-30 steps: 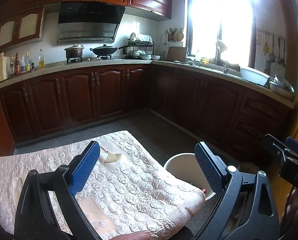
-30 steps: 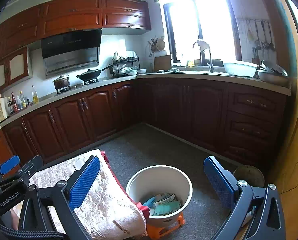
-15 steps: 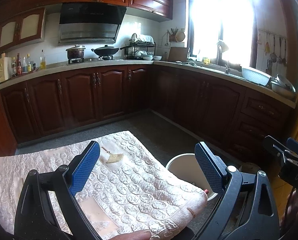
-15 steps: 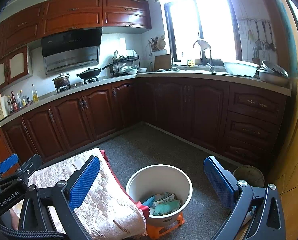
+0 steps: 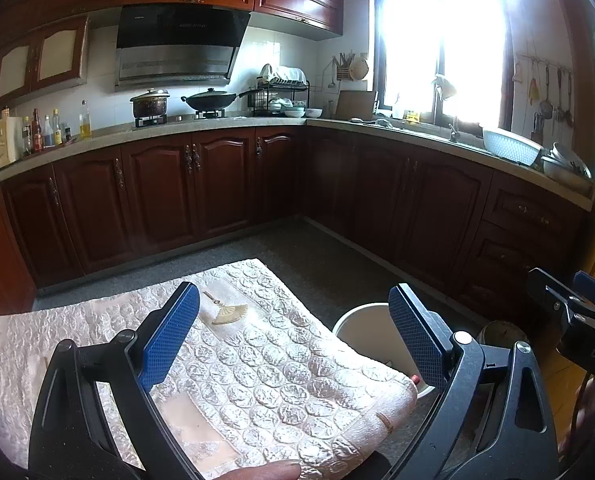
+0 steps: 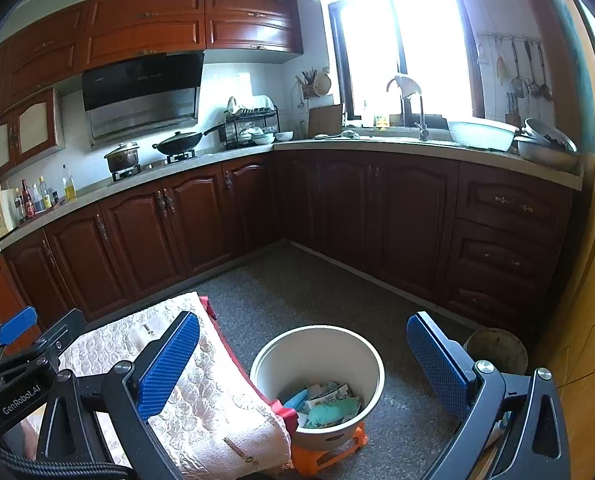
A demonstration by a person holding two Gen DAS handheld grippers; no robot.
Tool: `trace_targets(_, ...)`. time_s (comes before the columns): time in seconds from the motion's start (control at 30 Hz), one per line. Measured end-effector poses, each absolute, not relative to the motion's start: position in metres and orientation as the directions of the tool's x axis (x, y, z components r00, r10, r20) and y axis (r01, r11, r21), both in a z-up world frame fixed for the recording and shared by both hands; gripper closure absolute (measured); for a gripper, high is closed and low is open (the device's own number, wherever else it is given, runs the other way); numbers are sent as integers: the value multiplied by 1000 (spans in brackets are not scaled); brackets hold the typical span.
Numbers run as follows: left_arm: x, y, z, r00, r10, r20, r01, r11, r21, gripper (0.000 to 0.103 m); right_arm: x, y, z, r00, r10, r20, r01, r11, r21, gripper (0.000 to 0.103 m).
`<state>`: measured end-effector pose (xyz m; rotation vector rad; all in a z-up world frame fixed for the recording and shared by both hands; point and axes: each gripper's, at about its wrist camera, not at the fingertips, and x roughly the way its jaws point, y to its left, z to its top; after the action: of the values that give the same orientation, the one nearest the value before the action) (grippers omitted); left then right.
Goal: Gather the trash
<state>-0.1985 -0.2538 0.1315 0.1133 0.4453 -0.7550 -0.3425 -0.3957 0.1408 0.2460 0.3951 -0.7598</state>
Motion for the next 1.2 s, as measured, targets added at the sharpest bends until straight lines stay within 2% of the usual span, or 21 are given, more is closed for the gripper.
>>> trace_targets(1.2,-194,-258,124,641,-627,-442,677,733,-58,8,-339,-404,136,651,-608,-454,708,702,75,0)
